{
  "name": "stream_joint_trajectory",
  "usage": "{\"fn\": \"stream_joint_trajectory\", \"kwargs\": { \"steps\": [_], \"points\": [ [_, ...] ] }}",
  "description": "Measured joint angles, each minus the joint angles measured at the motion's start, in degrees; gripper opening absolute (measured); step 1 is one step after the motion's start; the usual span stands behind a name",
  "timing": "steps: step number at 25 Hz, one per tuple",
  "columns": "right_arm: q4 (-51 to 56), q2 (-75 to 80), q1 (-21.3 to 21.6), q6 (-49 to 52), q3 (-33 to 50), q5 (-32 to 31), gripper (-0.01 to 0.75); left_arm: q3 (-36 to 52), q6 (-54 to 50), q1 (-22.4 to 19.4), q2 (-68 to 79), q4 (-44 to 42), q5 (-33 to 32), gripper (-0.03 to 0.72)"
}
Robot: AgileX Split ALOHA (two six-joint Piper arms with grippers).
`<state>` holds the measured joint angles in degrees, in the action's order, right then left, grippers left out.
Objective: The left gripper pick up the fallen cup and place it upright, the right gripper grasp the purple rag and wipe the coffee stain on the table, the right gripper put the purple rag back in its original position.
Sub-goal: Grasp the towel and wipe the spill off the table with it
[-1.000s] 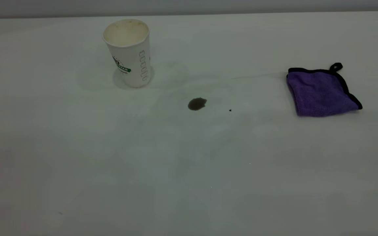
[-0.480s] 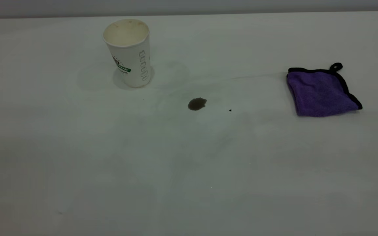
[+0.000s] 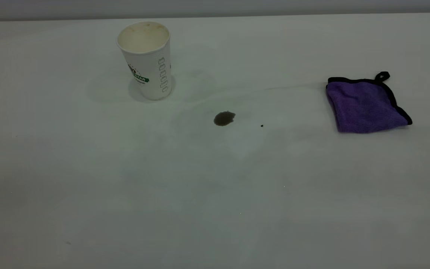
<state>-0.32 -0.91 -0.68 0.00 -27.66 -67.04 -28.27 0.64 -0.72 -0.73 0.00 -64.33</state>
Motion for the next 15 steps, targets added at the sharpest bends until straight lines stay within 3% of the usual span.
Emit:
{"fn": "stream_joint_trajectory", "kwargs": {
  "steps": [7, 15],
  "points": [
    [0.0, 0.0, 0.0, 0.0, 0.0, 0.0, 0.545, 0.0, 0.0, 0.0, -0.38, 0.0, -0.06, 0.66],
    [0.0, 0.0, 0.0, 0.0, 0.0, 0.0, 0.545, 0.0, 0.05, 0.0, -0.38, 0.0, -0.06, 0.523]
  ]
}}
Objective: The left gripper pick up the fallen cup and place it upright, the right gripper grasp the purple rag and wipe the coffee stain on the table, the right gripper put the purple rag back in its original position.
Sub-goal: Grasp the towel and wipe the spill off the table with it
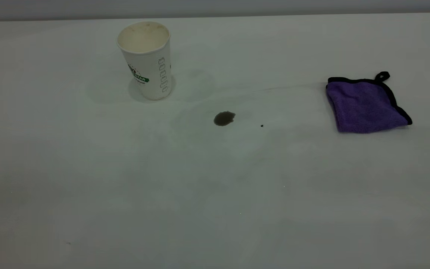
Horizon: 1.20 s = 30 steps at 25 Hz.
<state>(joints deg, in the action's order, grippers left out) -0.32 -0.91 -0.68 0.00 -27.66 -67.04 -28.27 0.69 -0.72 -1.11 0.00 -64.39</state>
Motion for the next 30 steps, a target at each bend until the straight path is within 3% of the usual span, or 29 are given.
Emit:
{"fn": "stream_joint_trajectory", "kwargs": {
  "steps": [5, 14, 18, 24, 30],
  "points": [
    [0.0, 0.0, 0.0, 0.0, 0.0, 0.0, 0.545, 0.0, 0.0, 0.0, 0.0, 0.0, 0.0, 0.44],
    [0.0, 0.0, 0.0, 0.0, 0.0, 0.23, 0.545, 0.0, 0.0, 0.0, 0.0, 0.0, -0.07, 0.355],
    [1.04, 0.89, 0.0, 0.74, -1.66, 5.08, 0.545, 0.0, 0.0, 0.0, 0.0, 0.0, -0.11, 0.33],
    [-1.42, 22.92, 0.0, 1.27, -12.23, 8.12, 0.572, 0.0, 0.0, 0.0, 0.0, 0.0, -0.13, 0.318],
    [-3.88, 50.87, 0.0, 0.92, -19.27, 16.89, 0.699, 0.0, 0.0, 0.0, 0.0, 0.0, -0.13, 0.317]
  ]
}}
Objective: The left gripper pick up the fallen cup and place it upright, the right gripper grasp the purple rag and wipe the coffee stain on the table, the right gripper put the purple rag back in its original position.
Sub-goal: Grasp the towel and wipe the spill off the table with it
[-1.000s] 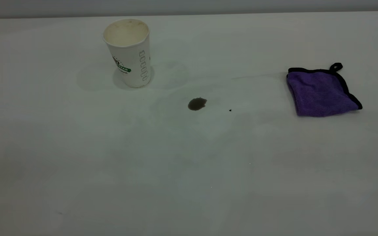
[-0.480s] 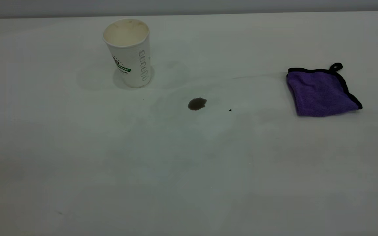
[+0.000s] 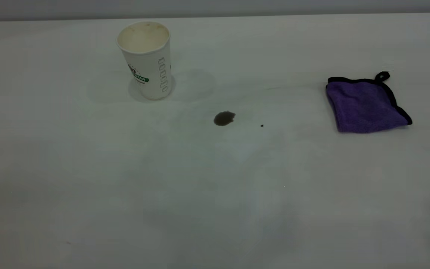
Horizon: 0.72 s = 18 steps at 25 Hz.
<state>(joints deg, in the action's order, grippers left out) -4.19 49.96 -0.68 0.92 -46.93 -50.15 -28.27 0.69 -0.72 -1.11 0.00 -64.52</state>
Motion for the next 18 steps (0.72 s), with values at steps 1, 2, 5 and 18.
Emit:
{"fn": "stream_joint_trajectory", "kwargs": {
  "steps": [1, 2, 5, 18],
  "points": [
    [-0.06, 3.46, 0.0, -0.17, -0.35, 1.99, 0.713, 0.0, 0.0, 0.0, 0.0, 0.0, 0.0, 0.317],
    [-0.06, 7.48, 0.0, -0.29, -0.63, 4.42, 0.722, 0.0, 0.0, 0.0, 0.0, 0.0, 0.0, 0.316],
    [-0.01, 18.62, 0.0, -0.92, -1.23, 10.52, 0.728, 0.0, 0.0, 0.0, 0.0, 0.0, 0.0, 0.316],
    [1.03, 67.74, -3.0, -2.2, -17.37, 24.08, 0.728, 0.0, 0.0, 0.0, 0.0, 0.0, -0.04, 0.316]
  ]
}}
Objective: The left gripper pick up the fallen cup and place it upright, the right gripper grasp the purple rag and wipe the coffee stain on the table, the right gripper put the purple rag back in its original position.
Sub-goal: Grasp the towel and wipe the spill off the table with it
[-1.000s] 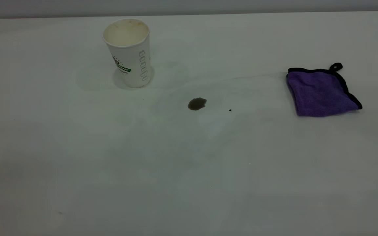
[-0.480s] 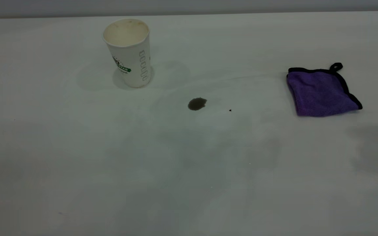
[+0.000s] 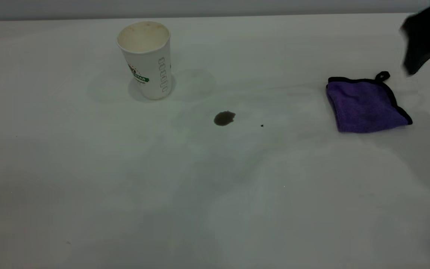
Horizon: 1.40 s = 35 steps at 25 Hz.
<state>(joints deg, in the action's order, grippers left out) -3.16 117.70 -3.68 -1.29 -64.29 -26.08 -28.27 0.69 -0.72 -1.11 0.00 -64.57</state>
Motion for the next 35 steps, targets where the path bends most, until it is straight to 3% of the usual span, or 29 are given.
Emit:
{"fn": "stream_joint_trajectory", "kwargs": {
  "steps": [7, 16, 21, 23, 25, 29, 30, 35],
  "points": [
    [1.72, 13.96, -0.31, -2.68, -11.63, -2.23, 0.728, 0.0, 0.0, 0.0, 0.0, 0.0, 0.0, 0.316],
    [5.58, 20.51, -1.41, -8.53, -18.11, -2.49, 0.719, 0.0, 0.0, 0.0, 0.0, 0.0, 0.0, 0.316],
    [5.64, 23.93, -2.08, -9.05, -20.29, -2.87, 0.673, 0.0, 0.0, 0.0, 0.0, 0.0, 0.0, 0.316],
    [5.64, 24.35, -2.08, -9.05, -20.8, -3.47, 0.613, 0.0, 0.0, 0.0, 0.0, 0.0, 0.0, 0.316],
    [5.89, 24.53, -2.08, -9.05, -21.05, -3.52, 0.5, 0.0, 0.0, 0.0, 0.0, 0.0, 0.0, 0.316],
    [9.79, 24.72, -2.47, -9.63, -21.35, -3.92, 0.143, 0.0, 0.0, 0.0, 0.0, 0.0, 0.0, 0.316],
    [10.38, 24.85, -2.83, -10.15, -21.9, -4.52, 0.088, 0.0, 0.0, 0.0, 0.0, 0.0, 0.0, 0.316],
    [14.56, 25.98, -7.85, -13.54, -27.59, -10.13, 0.061, 0.0, 0.0, 0.0, 0.0, 0.0, 0.0, 0.316]
  ]
}}
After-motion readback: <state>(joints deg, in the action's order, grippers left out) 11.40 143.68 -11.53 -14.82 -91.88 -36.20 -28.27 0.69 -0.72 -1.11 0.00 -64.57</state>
